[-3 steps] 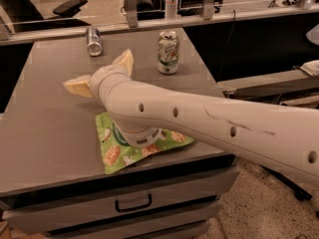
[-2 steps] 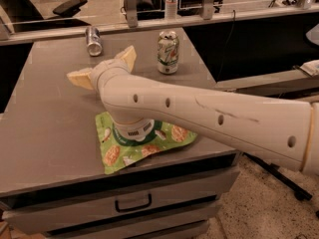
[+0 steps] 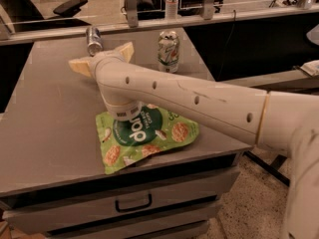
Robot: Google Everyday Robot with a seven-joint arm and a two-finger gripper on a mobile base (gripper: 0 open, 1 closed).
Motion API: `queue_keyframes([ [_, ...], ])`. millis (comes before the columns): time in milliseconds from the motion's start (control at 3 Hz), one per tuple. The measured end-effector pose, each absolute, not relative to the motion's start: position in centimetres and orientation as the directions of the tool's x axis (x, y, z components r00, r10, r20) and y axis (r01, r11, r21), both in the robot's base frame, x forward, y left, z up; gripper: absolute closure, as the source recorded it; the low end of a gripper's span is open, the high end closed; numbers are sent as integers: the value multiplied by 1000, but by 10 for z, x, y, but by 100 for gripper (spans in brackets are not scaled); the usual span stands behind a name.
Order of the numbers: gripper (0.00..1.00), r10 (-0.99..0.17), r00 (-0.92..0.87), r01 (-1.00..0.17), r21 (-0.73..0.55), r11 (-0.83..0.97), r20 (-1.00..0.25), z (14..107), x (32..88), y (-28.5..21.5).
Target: Move redbull can near 7up can
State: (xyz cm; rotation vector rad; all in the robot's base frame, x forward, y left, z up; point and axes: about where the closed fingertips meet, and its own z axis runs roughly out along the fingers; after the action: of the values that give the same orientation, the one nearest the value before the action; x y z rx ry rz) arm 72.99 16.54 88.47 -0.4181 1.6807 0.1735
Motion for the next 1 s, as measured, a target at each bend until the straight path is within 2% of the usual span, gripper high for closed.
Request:
queue_keyframes([
  [1000,0,-190,-135,-338,-135,932,-973,879,806,192],
])
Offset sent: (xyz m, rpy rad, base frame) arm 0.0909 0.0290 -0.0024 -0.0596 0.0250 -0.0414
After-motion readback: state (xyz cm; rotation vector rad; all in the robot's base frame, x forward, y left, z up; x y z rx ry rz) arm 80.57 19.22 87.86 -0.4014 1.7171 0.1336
